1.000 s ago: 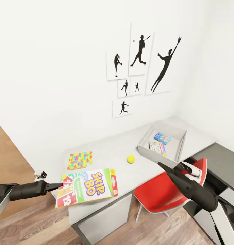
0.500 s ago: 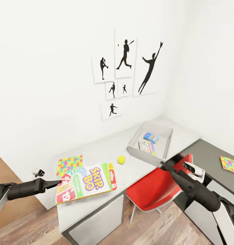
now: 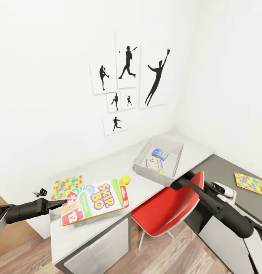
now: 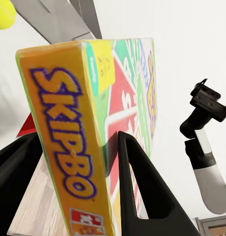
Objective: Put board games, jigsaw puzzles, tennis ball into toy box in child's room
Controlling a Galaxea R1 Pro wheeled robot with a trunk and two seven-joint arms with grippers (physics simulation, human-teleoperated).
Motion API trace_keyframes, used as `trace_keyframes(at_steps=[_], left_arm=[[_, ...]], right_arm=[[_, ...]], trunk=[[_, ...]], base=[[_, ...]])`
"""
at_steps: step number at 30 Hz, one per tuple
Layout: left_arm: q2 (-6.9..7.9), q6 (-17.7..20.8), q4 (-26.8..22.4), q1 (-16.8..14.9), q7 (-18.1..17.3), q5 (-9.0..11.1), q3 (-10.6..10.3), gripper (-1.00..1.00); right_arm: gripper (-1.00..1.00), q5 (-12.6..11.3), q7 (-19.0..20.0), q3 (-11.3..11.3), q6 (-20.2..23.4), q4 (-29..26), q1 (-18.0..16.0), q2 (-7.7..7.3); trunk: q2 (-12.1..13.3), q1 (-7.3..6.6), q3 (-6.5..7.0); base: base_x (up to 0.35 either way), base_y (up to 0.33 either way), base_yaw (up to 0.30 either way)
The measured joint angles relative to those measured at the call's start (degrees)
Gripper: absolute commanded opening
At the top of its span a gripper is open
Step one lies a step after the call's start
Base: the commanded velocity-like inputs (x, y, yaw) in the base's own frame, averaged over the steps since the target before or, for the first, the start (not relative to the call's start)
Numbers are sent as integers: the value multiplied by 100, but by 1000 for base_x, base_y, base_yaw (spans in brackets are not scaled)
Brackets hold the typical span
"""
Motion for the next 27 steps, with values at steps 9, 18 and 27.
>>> trace_keyframes(at_steps=[9,18,27], left_arm=[[2,-6,0,0,0,0,1,-100],[1,-10,3,4,0,2,7,-100],[1,-9,2,6,0,0,8,-100]], right_arm=[[100,10,0,-25,0,3,1,2],[100,-6,-1,-39,14,3,2,1],[100,-8,-1,-44,18,5,2,0]], trunk=[[0,0,0],[0,0,16],[-1,-2,74]], base=[[0,0,0],[1,-81,-69],[118,-143,-190]])
